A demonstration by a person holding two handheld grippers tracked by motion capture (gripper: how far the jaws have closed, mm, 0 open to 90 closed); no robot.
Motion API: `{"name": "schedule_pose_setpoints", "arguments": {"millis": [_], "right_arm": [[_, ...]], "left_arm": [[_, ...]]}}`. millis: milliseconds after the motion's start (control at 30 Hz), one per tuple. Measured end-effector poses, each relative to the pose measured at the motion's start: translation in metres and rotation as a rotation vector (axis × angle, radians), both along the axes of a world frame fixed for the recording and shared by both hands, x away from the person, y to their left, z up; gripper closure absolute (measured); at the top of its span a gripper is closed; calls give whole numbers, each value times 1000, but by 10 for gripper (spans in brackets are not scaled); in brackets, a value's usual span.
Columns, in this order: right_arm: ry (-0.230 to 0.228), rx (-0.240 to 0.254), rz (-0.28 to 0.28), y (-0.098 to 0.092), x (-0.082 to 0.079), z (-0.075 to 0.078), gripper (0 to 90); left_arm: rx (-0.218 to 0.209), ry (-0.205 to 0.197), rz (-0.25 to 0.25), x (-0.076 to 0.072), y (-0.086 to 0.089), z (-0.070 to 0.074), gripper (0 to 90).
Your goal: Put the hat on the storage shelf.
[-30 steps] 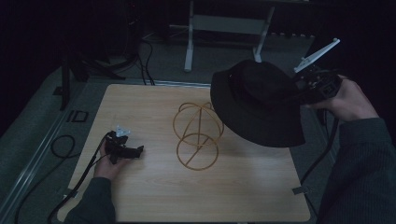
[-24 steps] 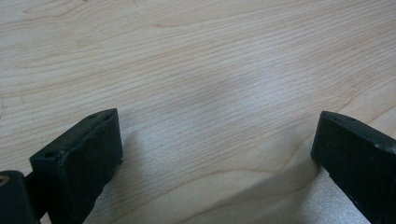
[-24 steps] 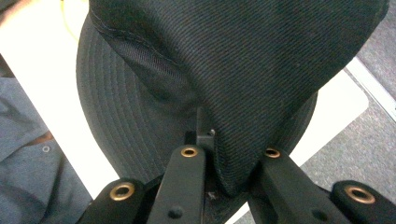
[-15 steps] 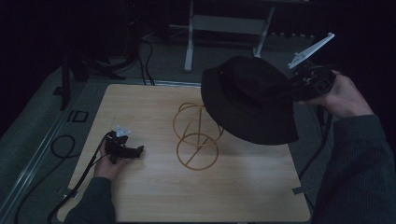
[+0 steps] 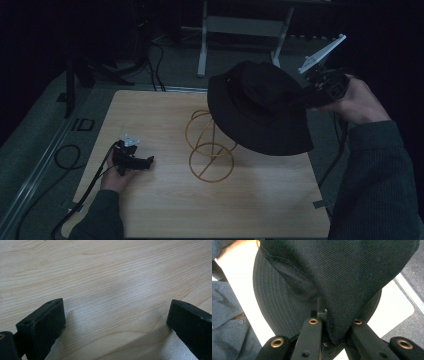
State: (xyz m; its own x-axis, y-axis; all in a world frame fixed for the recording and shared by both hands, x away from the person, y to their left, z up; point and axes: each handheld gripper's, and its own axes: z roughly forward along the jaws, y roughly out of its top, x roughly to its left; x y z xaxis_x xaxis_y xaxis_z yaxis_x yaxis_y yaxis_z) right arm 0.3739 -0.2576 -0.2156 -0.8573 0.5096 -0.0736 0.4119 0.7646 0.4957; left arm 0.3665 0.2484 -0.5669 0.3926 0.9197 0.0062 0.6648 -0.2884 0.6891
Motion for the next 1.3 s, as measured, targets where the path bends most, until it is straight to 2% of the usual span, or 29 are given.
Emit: {"name": "schedule_pose_setpoints", "arguments": {"millis": [100,467,867,1033,1300], "right_arm": [[-9,-6,26,6,-2,1,868],[-5,-8,50,19,-2,1,868],[2,-4,103,39,1,-3,867],[11,-3,135,51,2,-6,867],[24,-5,150,61,5,-13,867]], "left_arm": [[0,0,0,0,0,0,22],[0,0,0,0,0,0,22],[0,1,0,0,0,0,22],[0,1,0,0,0,0,22],[0,1,-2,0,0,0,22]]}}
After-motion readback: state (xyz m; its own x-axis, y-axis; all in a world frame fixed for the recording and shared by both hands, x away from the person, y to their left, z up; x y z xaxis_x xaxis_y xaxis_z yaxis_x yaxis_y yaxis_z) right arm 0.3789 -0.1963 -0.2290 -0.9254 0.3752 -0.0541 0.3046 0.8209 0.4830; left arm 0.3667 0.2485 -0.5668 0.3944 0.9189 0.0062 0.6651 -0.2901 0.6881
